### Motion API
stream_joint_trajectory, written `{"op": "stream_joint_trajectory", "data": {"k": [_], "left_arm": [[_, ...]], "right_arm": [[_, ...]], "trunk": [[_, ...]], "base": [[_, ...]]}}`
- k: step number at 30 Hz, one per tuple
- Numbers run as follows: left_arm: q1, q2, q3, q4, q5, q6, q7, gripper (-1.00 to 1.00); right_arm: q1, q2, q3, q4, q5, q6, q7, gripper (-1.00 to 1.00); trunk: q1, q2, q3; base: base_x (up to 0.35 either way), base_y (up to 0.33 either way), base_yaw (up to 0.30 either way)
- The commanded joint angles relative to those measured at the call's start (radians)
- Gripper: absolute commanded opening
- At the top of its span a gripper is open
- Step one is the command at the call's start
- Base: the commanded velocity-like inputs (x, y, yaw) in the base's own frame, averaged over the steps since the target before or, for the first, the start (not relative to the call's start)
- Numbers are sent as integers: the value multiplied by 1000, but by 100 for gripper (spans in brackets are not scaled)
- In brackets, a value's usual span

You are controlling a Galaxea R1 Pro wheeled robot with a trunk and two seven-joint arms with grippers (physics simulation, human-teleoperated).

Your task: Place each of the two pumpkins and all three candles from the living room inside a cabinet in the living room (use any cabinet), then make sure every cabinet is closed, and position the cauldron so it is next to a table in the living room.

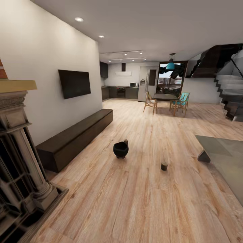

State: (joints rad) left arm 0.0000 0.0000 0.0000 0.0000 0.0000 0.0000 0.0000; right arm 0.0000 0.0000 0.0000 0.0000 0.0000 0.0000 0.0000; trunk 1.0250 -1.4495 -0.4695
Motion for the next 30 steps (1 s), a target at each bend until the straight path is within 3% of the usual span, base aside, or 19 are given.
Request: {"op": "stream_joint_trajectory", "data": {"k": [1, 22, 30], "left_arm": [[0, 0, 0, 0, 0, 0, 0, 100], [-3, -2, -5, 8, -6, 19, -3, 100], [-11, 11, -5, -2, -6, 16, 0, 100]], "right_arm": [[0, 0, 0, 0, 0, 0, 0, 100], [-4, -2, -5, 3, 0, 4, 8, 100], [-3, -12, -6, 4, -1, 1, 8, 100]], "trunk": [[0, -1, -1], [0, -1, -1], [0, -1, -1]], "base": [[0, 0, 0], [0, 0, 0], [0, 0, 0]]}}
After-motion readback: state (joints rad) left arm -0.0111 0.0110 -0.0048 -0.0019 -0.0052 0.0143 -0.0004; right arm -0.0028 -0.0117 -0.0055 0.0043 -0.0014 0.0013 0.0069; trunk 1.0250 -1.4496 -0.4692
